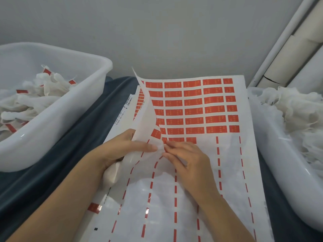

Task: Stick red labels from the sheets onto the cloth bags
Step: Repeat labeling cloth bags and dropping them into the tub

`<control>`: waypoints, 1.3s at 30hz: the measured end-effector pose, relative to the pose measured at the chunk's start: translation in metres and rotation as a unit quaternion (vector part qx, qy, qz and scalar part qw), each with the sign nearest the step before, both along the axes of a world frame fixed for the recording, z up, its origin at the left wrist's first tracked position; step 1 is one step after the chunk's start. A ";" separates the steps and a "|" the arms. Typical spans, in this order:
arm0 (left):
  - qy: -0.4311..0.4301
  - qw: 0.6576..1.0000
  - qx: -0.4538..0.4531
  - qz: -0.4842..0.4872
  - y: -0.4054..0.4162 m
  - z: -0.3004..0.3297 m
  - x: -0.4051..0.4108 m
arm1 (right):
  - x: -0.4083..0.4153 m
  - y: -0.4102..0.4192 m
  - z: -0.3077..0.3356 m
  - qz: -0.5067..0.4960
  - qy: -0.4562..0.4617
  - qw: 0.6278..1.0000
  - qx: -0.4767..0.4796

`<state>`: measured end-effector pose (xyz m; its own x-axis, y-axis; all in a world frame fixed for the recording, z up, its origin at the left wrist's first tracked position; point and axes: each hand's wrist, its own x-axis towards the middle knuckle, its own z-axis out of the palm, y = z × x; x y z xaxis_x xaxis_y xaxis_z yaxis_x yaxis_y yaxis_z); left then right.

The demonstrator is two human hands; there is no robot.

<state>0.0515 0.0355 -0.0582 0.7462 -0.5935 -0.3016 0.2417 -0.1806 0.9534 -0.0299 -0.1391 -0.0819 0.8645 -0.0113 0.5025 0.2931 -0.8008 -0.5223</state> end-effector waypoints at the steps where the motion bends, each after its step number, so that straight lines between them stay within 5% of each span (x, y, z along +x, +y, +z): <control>1: 0.003 1.000 0.001 0.000 0.001 0.001 0.000 | 0.000 -0.001 0.000 0.003 0.001 1.000 0.000; 7: 0.008 1.000 0.003 -0.001 0.003 0.001 0.001 | 0.000 -0.003 -0.001 -0.022 0.002 0.999 0.029; 11: 0.002 0.999 0.035 0.033 0.005 0.005 0.002 | 0.002 -0.002 0.001 -0.055 0.029 0.988 0.139; 14: -0.055 0.982 0.078 0.166 0.006 0.012 0.002 | 0.002 -0.009 0.006 -0.106 0.040 0.958 0.263; 19: -0.253 0.864 0.135 0.414 -0.002 0.013 0.004 | -0.003 -0.015 0.017 -0.083 0.042 0.883 0.460; 21: -0.218 0.892 0.035 0.394 -0.002 0.018 -0.001 | -0.005 -0.016 0.022 -0.058 0.029 0.871 0.486; 24: -0.061 0.959 -0.134 0.242 -0.006 0.027 -0.018 | -0.006 -0.014 0.023 -0.030 0.038 0.875 0.481; 28: -0.021 0.974 -0.130 0.185 -0.020 0.022 -0.025 | -0.008 -0.008 0.021 0.008 0.064 0.899 0.433; 35: -0.111 0.971 -0.073 0.196 -0.036 0.011 -0.036 | -0.012 0.009 0.019 0.012 0.092 0.977 0.193; 39: -0.167 0.965 -0.055 0.195 -0.043 0.003 -0.043 | -0.014 0.023 0.014 0.024 0.026 0.992 0.125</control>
<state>0.0086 -0.0076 -0.0556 0.9637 -0.2635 0.0425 -0.0527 -0.0317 0.9981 -0.0439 -0.1166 -0.0683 0.8917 -0.0873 0.4442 0.2958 -0.6303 -0.7178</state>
